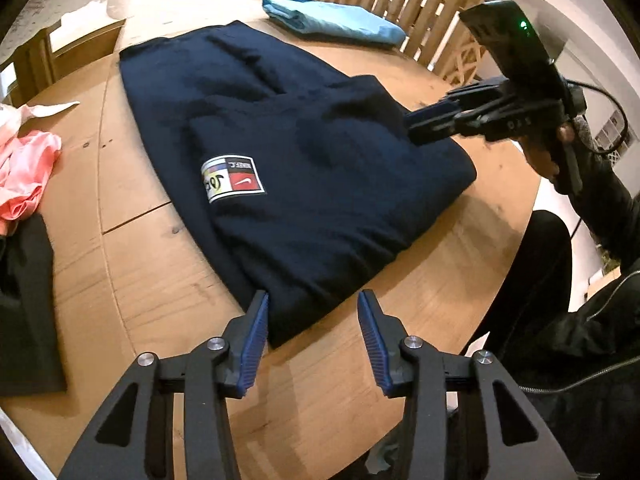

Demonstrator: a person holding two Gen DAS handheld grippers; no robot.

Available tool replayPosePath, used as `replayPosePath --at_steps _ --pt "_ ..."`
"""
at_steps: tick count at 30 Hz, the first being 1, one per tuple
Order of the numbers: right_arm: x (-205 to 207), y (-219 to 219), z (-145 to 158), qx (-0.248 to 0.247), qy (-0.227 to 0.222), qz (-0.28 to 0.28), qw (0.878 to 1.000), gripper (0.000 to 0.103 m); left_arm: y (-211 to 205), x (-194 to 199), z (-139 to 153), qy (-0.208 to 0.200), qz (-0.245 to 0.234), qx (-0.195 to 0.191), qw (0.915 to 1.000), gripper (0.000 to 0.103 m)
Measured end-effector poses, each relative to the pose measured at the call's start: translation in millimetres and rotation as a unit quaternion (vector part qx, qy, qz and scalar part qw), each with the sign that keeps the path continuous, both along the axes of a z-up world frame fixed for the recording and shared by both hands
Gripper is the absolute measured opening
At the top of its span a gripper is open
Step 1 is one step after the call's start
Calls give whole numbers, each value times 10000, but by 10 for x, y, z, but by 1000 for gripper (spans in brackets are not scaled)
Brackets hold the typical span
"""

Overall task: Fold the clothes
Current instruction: 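Release the sweatshirt and smooth the folded part with both open grippers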

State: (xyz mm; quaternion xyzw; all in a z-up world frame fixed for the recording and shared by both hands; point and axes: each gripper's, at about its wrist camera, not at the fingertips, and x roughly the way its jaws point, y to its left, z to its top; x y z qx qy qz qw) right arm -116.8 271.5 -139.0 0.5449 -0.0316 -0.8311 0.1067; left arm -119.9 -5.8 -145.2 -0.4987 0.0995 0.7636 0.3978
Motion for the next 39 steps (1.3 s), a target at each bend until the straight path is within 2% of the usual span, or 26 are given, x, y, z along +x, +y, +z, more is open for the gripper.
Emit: replayPosePath --at_steps 3,6,8,11,13,16,21,22,24,25,26,28,31,34,37,39 --pt "38 4 -30 88 -24 -33 10000 39 -82 -51 4 -43 69 69 9999 39" --pt "179 152 57 153 115 -289 9994 39 -124 -94 -17 -104 87 153 9998 35" --pt "309 313 129 194 227 -577 9979 39 -110 -108 -30 -129 29 188 9997 21" --pt "433 586 124 204 244 -1107 9933 41 -59 -126 -47 -113 -69 183 9997 7" --pt "456 776 83 161 186 -1387 9900 41 -30 -129 -26 -86 -129 189 9997 7" --pt "309 928 4 107 167 -1491 9886 41 8 -113 15 45 -163 133 9998 6" --pt "9 973 -140 -114 60 -1367 9905 43 14 -134 37 32 -103 193 9998 9" --pt "-30 959 -150 -83 82 -1330 9910 43 17 -148 27 17 -75 182 9998 13" --pt "-83 922 -168 -18 128 -1252 9920 43 20 -167 15 7 -42 184 9998 13" --pt "-92 899 -175 -5 161 -1212 9925 42 21 -165 18 24 -53 208 9998 13" --pt "-95 863 -184 4 178 -1117 9936 28 21 -162 21 40 -63 232 9997 7" --pt "-86 805 -170 163 255 -1022 9943 15 19 -152 36 107 -79 271 9995 6" --pt "-76 740 -107 399 410 -946 9939 13 -10 -100 96 279 -78 343 9990 5" --pt "-102 682 -56 517 417 -814 9945 14 -26 -28 124 452 -133 208 9987 7" --pt "-136 726 -85 701 262 -765 9943 29 -91 -123 71 127 14 65 9999 26" --pt "-142 781 -106 553 272 -838 9946 32 -139 -222 86 -16 160 55 9999 27"
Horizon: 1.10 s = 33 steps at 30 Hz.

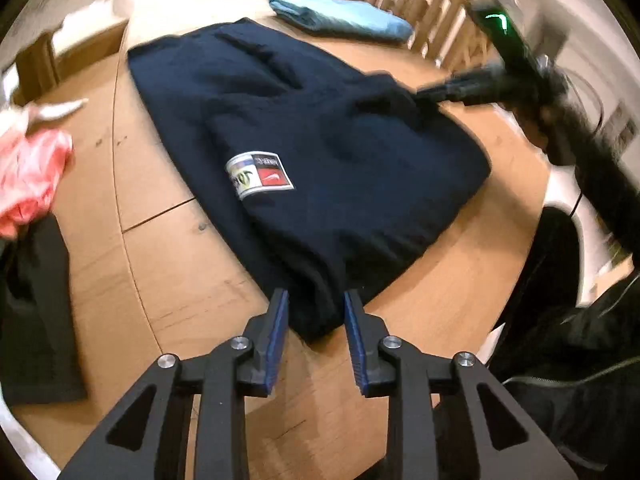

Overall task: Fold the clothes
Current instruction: 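Release the sweatshirt and smooth the folded part with both open grippers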

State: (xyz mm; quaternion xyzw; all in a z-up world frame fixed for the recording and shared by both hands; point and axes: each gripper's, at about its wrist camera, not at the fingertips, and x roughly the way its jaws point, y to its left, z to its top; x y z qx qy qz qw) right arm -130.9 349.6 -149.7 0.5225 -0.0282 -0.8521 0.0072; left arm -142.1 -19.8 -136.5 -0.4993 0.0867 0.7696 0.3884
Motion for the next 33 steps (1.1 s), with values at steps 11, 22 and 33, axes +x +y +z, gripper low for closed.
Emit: replayPosePath --at_steps 11,22,33 --pt "-54 286 -23 -467 150 -314 9983 40 299 -936 225 446 355 -309 9979 47" --pt "17 403 -106 -908 252 -364 9949 42 574 -1189 -78 291 77 -607 9977 47" --pt "-14 212 -74 -649 197 71 9977 39 658 -1221 -87 409 13 -640 9971 49"
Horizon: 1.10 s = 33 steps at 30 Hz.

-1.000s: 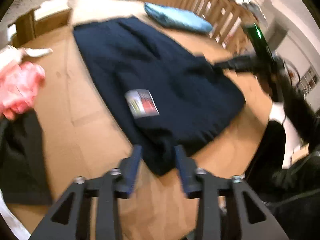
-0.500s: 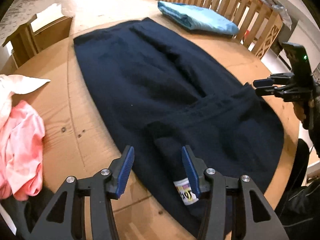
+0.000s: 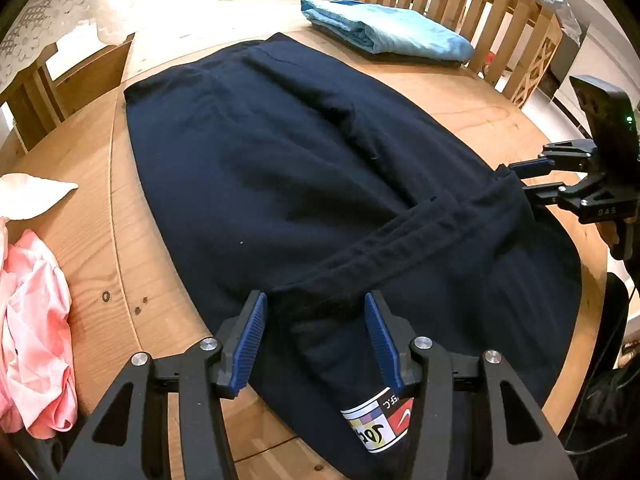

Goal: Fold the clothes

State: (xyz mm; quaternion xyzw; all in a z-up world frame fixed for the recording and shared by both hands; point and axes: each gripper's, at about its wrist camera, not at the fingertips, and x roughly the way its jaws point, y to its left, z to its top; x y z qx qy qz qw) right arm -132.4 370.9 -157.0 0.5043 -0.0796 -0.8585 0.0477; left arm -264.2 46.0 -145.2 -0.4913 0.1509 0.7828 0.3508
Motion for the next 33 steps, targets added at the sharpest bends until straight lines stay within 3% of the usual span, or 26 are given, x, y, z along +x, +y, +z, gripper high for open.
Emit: replayPosePath --at_steps 2,4,6,8,11,14,22,25,27,29,30,32,33 --pt "-10 -11 1 44 -9 30 10000 20 -1 13 7 13 -41 -16 10000 49" --pt "-5 -28 28 137 49 72 9999 10 2 28 18 23 -81 -33 10000 49" --pt "14 -42 67 178 134 131 9997 9 10 44 26 71 -150 -50 9999 42" --pt "38 -60 109 233 240 161 9993 7 19 61 41 147 -229 -39 9996 24" --pt "60 -71 158 189 382 139 9990 6 -10 80 82 250 -209 44 9995 5" --pt "82 -98 224 161 529 138 9984 5 -69 145 165 313 -156 202 9992 5" --pt "133 -253 609 272 1358 399 9896 5 -446 465 579 680 134 726 9950 4" --pt "-133 -102 331 430 828 167 9955 5 -535 307 441 515 441 672 9954 4" --pt "-274 12 67 285 333 -21 9990 6 -510 142 226 170 489 564 9971 10" --pt "-290 28 1 399 212 -103 9989 11 -472 9 55 -102 513 434 9977 19" --pt "-290 30 -19 473 175 -136 9986 15 -470 -18 61 -101 516 459 9976 20" --pt "-240 34 97 681 360 -290 9966 22 -522 -45 170 47 665 496 9965 41" --pt "-209 37 185 738 503 -356 9954 22 -565 -43 231 143 775 498 9956 43"
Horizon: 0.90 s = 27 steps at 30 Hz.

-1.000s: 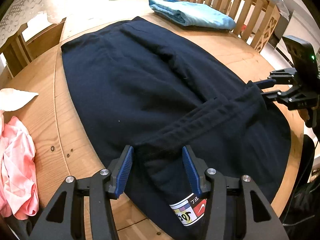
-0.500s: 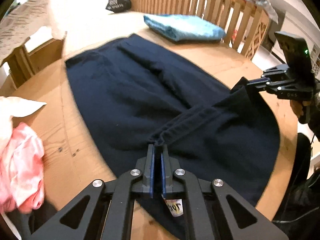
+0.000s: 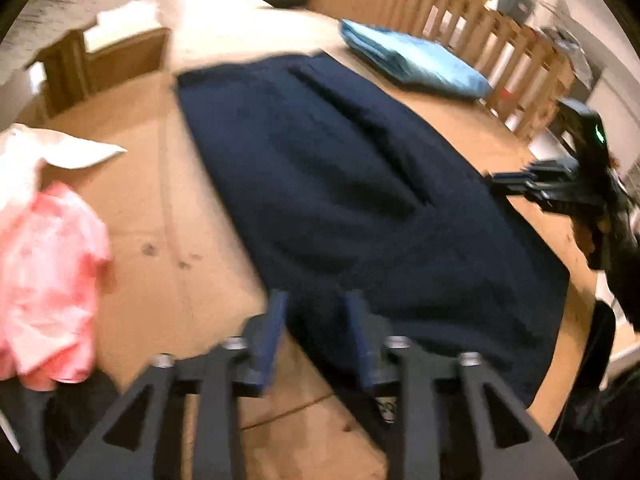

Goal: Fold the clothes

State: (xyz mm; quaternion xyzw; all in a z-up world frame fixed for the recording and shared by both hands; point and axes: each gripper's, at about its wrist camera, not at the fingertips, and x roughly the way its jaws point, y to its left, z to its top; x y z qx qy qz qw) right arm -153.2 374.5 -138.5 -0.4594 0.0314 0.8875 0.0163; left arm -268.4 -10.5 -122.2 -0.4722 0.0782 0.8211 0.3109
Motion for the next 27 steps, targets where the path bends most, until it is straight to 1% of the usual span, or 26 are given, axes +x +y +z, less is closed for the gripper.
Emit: replayPosePath --at_steps 1,3,5,7,10,13,16,19,21,22,23,24,25,26,27 --pt "32 3 88 59 146 -59 9999 22 -55 22 64 55 80 39 9999 43" --pt "60 -46 266 -162 317 116 9993 22 -176 147 178 48 159 171 9997 43" --pt "73 -238 365 -525 313 597 9963 22 -249 387 254 -62 44 334 9994 43" --pt "70 -494 384 -622 243 1013 9926 22 -273 639 234 -227 -118 421 9988 44" --pt "-45 -1010 322 -554 28 1708 9837 22 -245 1045 115 -440 -278 418 9978 44" --pt "-244 -1362 240 -412 -114 2152 9756 22 -167 1292 -42 -539 -341 314 9975 44" --pt "-515 -1607 172 -466 -340 2319 9710 22 -81 1353 -111 -466 -428 260 9977 43" --pt "-759 -1746 67 -558 -726 2385 9668 22 10 1350 -138 -306 -597 185 9976 43" --pt "-868 -1822 -1 -588 -1006 2393 9639 22 29 1341 -164 -269 -671 177 9972 41" --pt "-922 -1860 -35 -603 -1146 2396 9622 22 39 1337 -178 -251 -709 173 9970 39" --pt "-977 -1898 -69 -618 -1285 2399 9603 22 46 1327 -188 -245 -755 195 9967 31" --pt "-1006 -1921 -102 -587 -1356 2399 9595 21 53 1324 -194 -247 -828 233 9960 26" --pt "-1039 -1922 -132 -490 -1378 2364 9606 17 62 1326 -200 -248 -914 270 9951 16" --pt "-1074 -1888 -128 -503 -1341 2280 9631 15 71 1342 -204 -231 -985 262 9945 10" --pt "-1078 -1856 -114 -520 -1322 2226 9645 15 82 1367 -207 -202 -1048 228 9940 10"
